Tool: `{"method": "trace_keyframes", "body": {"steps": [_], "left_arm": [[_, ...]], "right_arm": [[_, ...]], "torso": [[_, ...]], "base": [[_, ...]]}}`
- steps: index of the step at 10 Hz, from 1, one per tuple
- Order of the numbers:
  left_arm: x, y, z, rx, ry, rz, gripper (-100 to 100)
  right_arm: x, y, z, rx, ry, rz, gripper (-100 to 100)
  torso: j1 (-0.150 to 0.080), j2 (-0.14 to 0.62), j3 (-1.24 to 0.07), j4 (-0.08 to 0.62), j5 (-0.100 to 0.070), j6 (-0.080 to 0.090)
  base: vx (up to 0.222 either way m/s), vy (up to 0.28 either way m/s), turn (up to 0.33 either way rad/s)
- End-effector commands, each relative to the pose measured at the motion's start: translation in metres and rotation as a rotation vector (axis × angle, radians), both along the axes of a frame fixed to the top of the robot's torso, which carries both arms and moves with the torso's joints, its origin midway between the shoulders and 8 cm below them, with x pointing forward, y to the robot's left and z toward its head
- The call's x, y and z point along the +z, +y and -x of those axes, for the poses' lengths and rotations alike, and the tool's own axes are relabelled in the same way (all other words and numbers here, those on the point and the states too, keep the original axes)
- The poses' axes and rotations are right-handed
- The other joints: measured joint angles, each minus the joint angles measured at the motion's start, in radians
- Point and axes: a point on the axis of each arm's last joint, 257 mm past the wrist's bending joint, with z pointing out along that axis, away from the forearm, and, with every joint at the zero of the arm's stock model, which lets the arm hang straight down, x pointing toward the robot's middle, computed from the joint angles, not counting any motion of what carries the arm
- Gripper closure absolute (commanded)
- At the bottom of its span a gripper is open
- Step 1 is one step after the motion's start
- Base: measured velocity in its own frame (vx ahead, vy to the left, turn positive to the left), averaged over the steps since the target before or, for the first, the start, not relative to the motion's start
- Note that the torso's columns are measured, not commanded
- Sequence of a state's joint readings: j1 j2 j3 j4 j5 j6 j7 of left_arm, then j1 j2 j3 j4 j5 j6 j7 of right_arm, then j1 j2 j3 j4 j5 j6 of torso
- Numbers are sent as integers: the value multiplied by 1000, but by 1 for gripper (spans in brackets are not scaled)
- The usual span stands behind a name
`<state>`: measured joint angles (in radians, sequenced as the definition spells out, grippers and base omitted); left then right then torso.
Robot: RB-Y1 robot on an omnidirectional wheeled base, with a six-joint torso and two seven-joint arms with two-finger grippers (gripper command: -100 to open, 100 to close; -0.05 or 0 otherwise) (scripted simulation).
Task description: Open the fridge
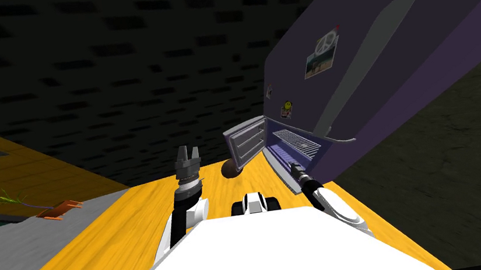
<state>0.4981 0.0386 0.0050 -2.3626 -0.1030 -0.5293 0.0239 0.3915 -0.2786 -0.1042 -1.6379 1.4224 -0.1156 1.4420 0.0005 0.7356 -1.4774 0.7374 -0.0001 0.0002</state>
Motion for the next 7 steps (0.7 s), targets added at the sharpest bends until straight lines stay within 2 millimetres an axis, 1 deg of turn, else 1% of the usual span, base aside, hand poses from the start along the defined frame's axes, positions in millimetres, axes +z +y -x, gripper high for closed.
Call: {"method": "trace_keyframes", "body": {"steps": [1, 2, 4, 5, 7], "left_arm": [[0, 0, 0, 0, 0, 0, 0], [0, 0, 0, 0, 0, 0, 0], [0, 0, 0, 0, 0, 0, 0], [0, 0, 0, 0, 0, 0, 0], [0, 0, 0, 0, 0, 0, 0]], "right_arm": [[10, -18, 6, 11, 1, 3, -100], [15, -27, 9, 13, 0, 3, -100], [15, -27, 9, 13, 0, 3, -100], [21, -36, 12, 15, 0, 4, -100], [33, -52, 16, 23, 0, 5, -100]], "torso": [[3, 0, 0, 0, 1, 0], [2, 2, 1, 0, 1, 0], [-2, 4, 2, 1, 0, 0], [-4, 4, 2, 1, -1, 0], [1, 1, 1, 0, 1, 0]], "base": [[34, 93, -22], [20, 101, -24], [11, 40, -7], [17, 26, -19], [33, 83, -32]]}}
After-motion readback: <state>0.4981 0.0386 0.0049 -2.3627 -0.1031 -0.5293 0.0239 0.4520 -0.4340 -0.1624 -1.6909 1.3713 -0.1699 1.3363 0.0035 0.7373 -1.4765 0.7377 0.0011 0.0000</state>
